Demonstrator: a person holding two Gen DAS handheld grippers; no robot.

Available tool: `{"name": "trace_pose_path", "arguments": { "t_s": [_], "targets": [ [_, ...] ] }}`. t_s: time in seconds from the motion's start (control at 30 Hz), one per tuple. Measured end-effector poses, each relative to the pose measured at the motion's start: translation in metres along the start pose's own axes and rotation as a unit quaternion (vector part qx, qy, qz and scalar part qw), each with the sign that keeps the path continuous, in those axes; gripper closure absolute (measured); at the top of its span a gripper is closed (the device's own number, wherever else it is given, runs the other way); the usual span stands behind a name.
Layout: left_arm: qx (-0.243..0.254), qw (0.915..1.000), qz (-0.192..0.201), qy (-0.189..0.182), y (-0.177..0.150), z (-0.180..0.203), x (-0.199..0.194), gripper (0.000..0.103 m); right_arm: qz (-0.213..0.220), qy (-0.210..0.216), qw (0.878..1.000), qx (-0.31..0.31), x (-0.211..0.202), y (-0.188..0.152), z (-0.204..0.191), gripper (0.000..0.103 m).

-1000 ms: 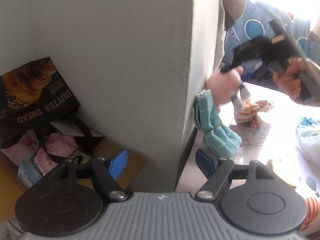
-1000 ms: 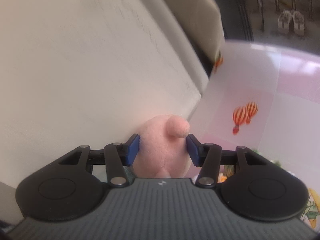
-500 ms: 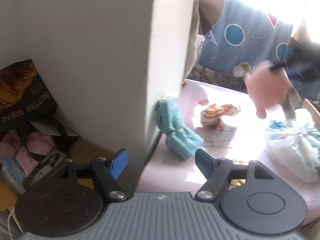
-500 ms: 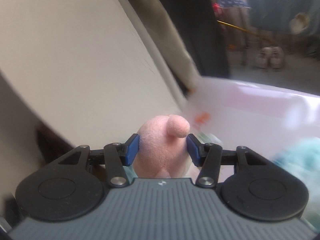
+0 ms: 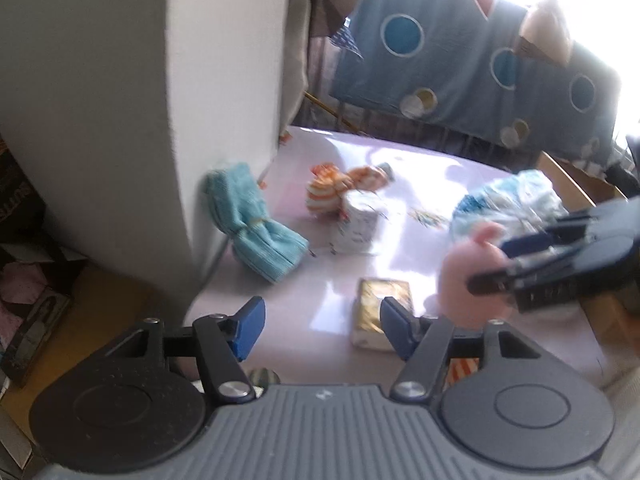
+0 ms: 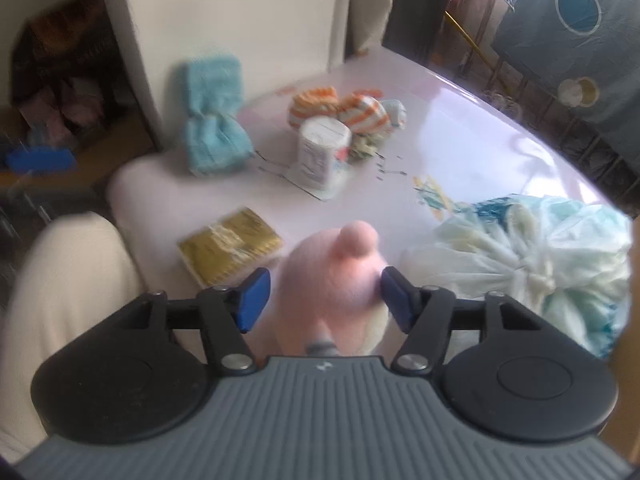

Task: Organize soft objects
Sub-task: 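Close the right tool on the pink plush toy's head and lift it, then carry the pink plush toy with the right tool over the box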

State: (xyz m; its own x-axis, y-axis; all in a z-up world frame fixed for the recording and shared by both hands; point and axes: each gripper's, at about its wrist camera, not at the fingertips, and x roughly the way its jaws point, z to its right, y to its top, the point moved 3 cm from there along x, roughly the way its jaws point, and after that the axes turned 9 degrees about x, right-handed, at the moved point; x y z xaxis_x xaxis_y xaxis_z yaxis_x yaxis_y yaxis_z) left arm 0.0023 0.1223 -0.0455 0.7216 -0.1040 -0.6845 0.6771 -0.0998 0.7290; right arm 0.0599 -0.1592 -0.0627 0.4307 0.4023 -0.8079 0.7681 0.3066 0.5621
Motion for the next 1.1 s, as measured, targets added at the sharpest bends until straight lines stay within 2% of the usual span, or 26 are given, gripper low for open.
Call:
{"name": "trace_pose_path", "arguments": {
  "t_s": [0.1, 0.17, 0.27, 0.33, 0.4, 0.53, 0.63, 0.7, 0.83, 1.0, 1.1],
  "targets": [
    [0.005, 0.9999, -0.004, -0.015, -0.002, 0.006, 0.000, 0.040, -0.003, 0.068, 0.995, 0.070, -0.010, -0.001, 0.012, 0.034],
    [0.000, 0.9993, -0.005, -0.037, -0.002, 0.011, -0.001, 0.040, -0.012, 0.101, 0.988, 0.120, -0.007, -0.005, 0.025, 0.034],
    [-0.007, 0.9977, -0.003, -0.068, 0.001, 0.014, -0.001, 0.040, -0.022, 0.145, 0.969, 0.198, 0.003, -0.016, 0.044, 0.034],
    [-0.005, 0.9972, 0.001, -0.075, 0.005, 0.016, 0.000, 0.040, -0.011, 0.164, 0.955, 0.246, 0.004, -0.022, 0.057, 0.034],
    [0.000, 0.9972, 0.006, -0.075, 0.010, 0.017, 0.002, 0.040, 0.006, 0.184, 0.936, 0.300, 0.003, -0.025, 0.072, 0.034],
    [0.009, 0.9967, 0.016, -0.079, 0.026, 0.015, 0.011, 0.038, 0.030, 0.216, 0.887, 0.407, 0.009, -0.036, 0.096, 0.033],
    [0.041, 0.9951, 0.022, -0.087, 0.043, 0.019, 0.023, 0.031, 0.032, 0.233, 0.847, 0.476, 0.023, -0.046, 0.104, 0.030],
    [0.065, 0.9934, 0.020, -0.093, 0.054, 0.023, 0.034, 0.026, 0.031, 0.235, 0.826, 0.512, 0.033, -0.053, 0.105, 0.028],
    [0.086, 0.9895, 0.004, -0.116, 0.077, 0.029, 0.066, 0.021, 0.043, 0.226, 0.788, 0.571, 0.052, -0.065, 0.104, 0.027],
    [0.064, 0.9886, -0.041, -0.130, 0.097, 0.029, 0.119, 0.021, 0.045, 0.225, 0.745, 0.626, 0.078, -0.073, 0.103, 0.025],
    [0.088, 0.9844, -0.060, -0.140, 0.098, 0.036, 0.143, 0.021, 0.039, 0.228, 0.729, 0.644, 0.092, -0.071, 0.102, 0.025]
  ]
}}
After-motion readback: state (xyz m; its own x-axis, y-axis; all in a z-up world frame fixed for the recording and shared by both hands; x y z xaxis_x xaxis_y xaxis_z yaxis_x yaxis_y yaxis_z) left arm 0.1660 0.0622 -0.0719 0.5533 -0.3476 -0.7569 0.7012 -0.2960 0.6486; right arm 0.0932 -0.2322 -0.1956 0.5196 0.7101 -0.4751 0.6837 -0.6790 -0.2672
